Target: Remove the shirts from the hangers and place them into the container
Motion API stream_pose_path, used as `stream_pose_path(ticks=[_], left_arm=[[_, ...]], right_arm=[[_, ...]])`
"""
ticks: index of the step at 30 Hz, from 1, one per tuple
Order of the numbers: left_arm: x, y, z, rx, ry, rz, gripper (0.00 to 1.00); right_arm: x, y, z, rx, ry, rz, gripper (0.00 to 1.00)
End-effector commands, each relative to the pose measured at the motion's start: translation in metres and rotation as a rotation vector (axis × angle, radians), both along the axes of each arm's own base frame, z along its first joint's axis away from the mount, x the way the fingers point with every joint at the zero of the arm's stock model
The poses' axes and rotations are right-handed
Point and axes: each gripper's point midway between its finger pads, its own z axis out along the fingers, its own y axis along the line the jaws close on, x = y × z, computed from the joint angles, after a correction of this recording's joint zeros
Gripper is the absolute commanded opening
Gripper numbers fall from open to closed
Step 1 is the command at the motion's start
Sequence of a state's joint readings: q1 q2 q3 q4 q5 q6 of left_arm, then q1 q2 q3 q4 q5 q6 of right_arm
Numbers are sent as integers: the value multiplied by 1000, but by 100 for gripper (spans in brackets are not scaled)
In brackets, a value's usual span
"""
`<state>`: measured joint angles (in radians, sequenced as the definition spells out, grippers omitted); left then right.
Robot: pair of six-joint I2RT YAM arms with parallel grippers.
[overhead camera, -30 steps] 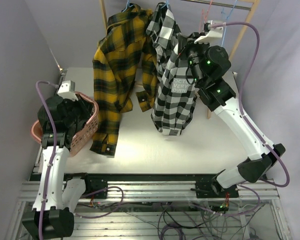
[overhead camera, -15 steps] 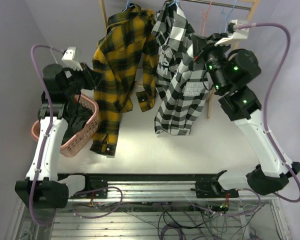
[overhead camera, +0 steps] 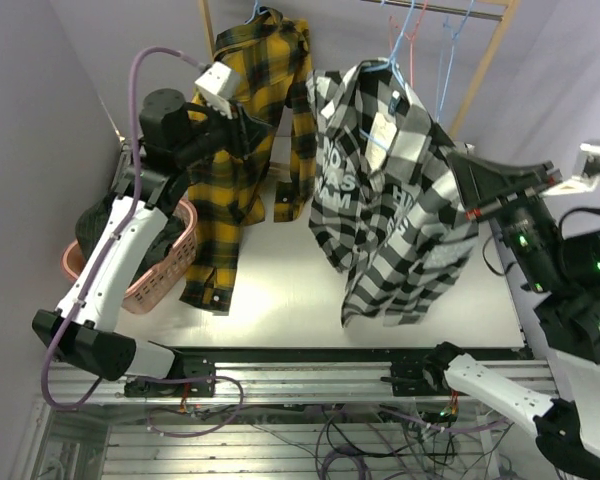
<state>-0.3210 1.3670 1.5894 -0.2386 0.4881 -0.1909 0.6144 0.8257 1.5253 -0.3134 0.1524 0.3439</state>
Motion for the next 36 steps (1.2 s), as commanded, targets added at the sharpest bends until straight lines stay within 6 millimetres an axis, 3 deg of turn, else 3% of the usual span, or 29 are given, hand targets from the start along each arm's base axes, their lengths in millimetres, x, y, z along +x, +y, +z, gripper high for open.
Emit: stream_pose_path(ticks=[1, 8, 13, 22, 24, 28, 29, 30, 36], left_arm=[[-14, -31, 1, 96, -57, -35, 32], [-38, -47, 4, 124, -120, -33, 34], [-53, -56, 6, 140, -141, -64, 37], [-75, -64, -25, 201, -112, -149, 41], [-82, -60, -32, 216, -100, -161, 56], [-95, -56, -46, 237, -84, -195, 62], [-97, -56, -49, 239, -82, -202, 80], [-98, -56, -53, 243, -77, -208, 89], [-103, -57, -53, 231, -98, -226, 89]], right_arm=[[-36, 3, -17, 53, 50, 142, 0], [-64, 8, -50, 52, 160, 258, 0], [-70, 12, -75, 36, 229, 294, 0], [-72, 4, -75, 26, 226, 260, 0], [-72, 2, -75, 16, 225, 250, 0], [-73, 1, -76, 15, 227, 247, 0], [-73, 1, -76, 16, 224, 252, 0], [-74, 2, -76, 15, 223, 255, 0], [-74, 8, -79, 17, 230, 287, 0]])
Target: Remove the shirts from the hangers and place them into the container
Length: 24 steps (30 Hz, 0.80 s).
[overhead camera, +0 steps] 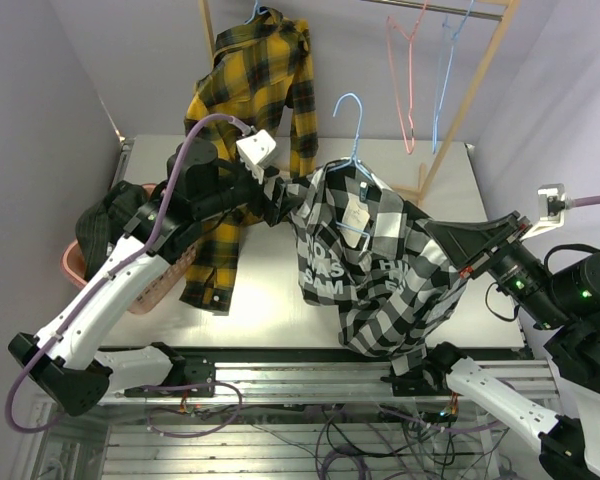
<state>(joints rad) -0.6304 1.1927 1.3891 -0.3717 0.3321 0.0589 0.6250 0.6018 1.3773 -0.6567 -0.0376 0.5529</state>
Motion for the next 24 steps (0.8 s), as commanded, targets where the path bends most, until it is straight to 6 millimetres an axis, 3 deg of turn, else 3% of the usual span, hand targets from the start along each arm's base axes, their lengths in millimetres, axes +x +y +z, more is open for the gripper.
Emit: stream_pose_path(ticks=[1, 11, 17, 20, 22, 24], left_arm=[[-11, -5, 7, -24, -43, -58, 89], [-6, -13, 7, -22, -65, -62, 87], [-7, -21, -8, -1, -34, -84, 79], [-5, -19, -14, -2, -43, -61, 64], [-1, -15, -15, -1, -50, -32, 46], [4, -12, -12, -10, -60, 8, 19]], right_arm=[[-9, 2, 19, 53, -59, 39, 0], [-16, 21, 18, 100, -43, 150, 0], [-18, 28, 18, 133, -40, 186, 0], [-19, 30, 19, 143, -38, 202, 0], [-20, 32, 19, 146, -35, 214, 0], [-21, 35, 19, 146, -32, 230, 0]])
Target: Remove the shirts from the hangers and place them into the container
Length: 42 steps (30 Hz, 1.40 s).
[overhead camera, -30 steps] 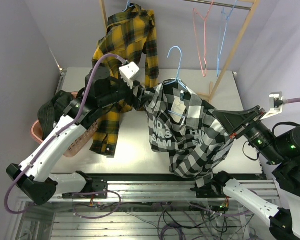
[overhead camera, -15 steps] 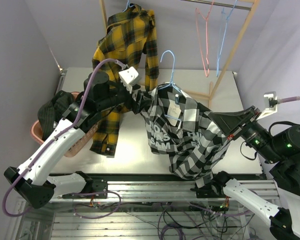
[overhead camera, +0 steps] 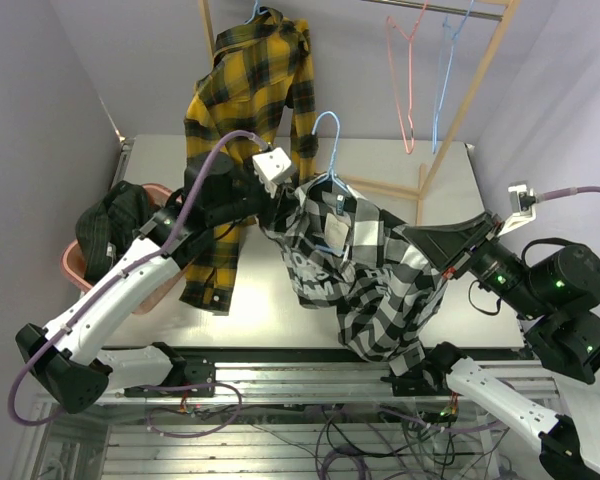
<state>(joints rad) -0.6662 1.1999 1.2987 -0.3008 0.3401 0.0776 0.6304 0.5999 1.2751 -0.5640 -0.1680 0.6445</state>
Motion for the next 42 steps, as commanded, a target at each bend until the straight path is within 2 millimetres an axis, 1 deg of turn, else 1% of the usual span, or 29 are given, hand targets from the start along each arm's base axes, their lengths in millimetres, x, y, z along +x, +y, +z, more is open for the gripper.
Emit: stream_pose_path(ticks=[1, 4, 5, 7, 9, 11, 12, 13, 14, 15, 17, 20, 21, 23, 26, 30, 31, 35, 37, 39, 40, 42], left_arm=[[10, 6, 17, -38, -68, 78, 9], [14, 12, 23, -41, -86, 117, 7], [16, 16, 25, -40, -93, 139, 7], [23, 29, 30, -26, -107, 219, 7], [34, 52, 32, 25, -104, 357, 7], [40, 77, 41, 86, -117, 472, 7], [41, 88, 50, 113, -127, 518, 7], [41, 98, 53, 151, -125, 556, 7], [41, 106, 54, 187, -121, 583, 7], [40, 112, 55, 227, -116, 598, 7], [37, 119, 56, 289, -100, 604, 7], [27, 123, 67, 305, -94, 575, 7], [23, 122, 72, 292, -98, 562, 7], [17, 118, 82, 261, -100, 528, 7], [7, 110, 91, 234, -85, 464, 7], [-4, 97, 89, 225, -41, 375, 7], [-7, 96, 89, 220, -33, 360, 7], [-22, 92, 92, 202, -9, 302, 7], [-31, 92, 97, 182, -3, 274, 7], [-39, 92, 107, 150, -10, 250, 7], [-43, 92, 112, 134, -16, 241, 7], [-49, 93, 121, 106, -23, 230, 7]], right_arm=[[-17, 6, 34, 102, -84, 90, 0], [-16, 11, 26, 64, -79, 107, 0], [-12, 11, 21, 33, -69, 91, 5], [3, 0, 4, -62, -25, -4, 30], [20, -21, -13, -169, 28, -147, 43], [37, -48, -25, -249, 72, -314, 47], [42, -58, -29, -279, 83, -375, 47], [46, -67, -32, -309, 86, -427, 48], [50, -72, -35, -329, 88, -459, 48], [52, -73, -36, -345, 82, -462, 48], [52, -62, -34, -343, 52, -410, 48], [46, -36, -26, -303, -3, -276, 48], [45, -28, -25, -298, -17, -235, 48], [47, -13, -29, -306, -38, -168, 48], [50, 7, -32, -292, -74, -88, 48], [64, 28, -36, -282, -128, -42, 47], [69, 33, -36, -283, -145, -36, 47], [91, 50, -48, -314, -183, -26, 46], [100, 59, -51, -325, -208, -12, 46], [110, 72, -59, -337, -222, 19, 46], [114, 78, -60, -332, -239, 34, 46], [122, 87, -69, -336, -237, 50, 46]])
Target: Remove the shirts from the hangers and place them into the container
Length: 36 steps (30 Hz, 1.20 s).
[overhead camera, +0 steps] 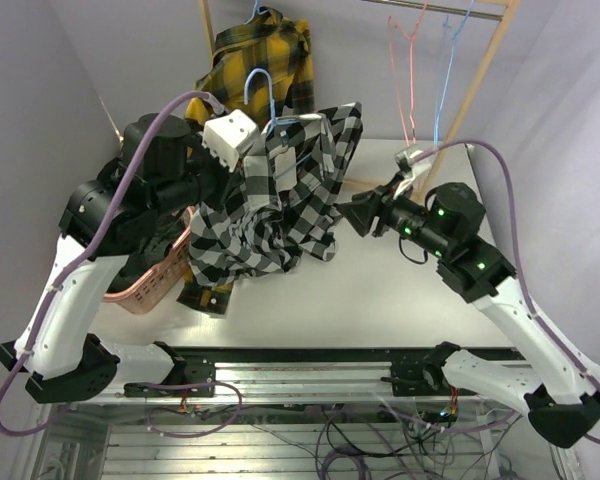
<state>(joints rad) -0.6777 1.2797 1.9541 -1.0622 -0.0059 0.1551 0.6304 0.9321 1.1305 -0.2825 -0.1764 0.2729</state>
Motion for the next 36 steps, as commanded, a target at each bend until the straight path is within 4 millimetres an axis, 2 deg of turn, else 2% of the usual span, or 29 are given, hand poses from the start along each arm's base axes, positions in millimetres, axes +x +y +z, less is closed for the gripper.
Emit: stream_pose_path(ticks=[1, 3, 13, 24, 25, 26, 27, 28, 29, 32, 36], left_arm=[[-28, -1, 45, -138, -63, -77, 7], [-30, 0, 48, -143, -60, -80, 7], [-35, 1, 39, -141, -38, -82, 7], [-41, 4, 37, -153, -33, -89, 7], [-41, 4, 36, -154, -32, -89, 7], [-42, 3, 35, -153, -29, -90, 7], [-42, 3, 34, -153, -26, -91, 7], [-42, 4, 33, -152, -25, -89, 7], [-42, 4, 30, -151, -20, -88, 7], [-42, 7, 18, -131, -3, -72, 7], [-48, 18, -7, -91, 31, -44, 7]], right_arm=[[11, 24, 12, 34, -112, 79, 46], [13, 30, 8, 44, -112, 101, 46], [14, 46, 15, 99, -172, 170, 48], [34, 65, -5, 114, -151, 183, 48], [36, 67, -6, 122, -151, 187, 46], [36, 68, -3, 136, -157, 190, 40], [38, 69, -9, 143, -145, 186, 29], [40, 69, -12, 154, -141, 174, 7], [42, 67, -13, 165, -137, 155, 0], [50, 55, -19, 155, -101, 60, 0], [60, 12, -22, 50, -79, -157, 0]])
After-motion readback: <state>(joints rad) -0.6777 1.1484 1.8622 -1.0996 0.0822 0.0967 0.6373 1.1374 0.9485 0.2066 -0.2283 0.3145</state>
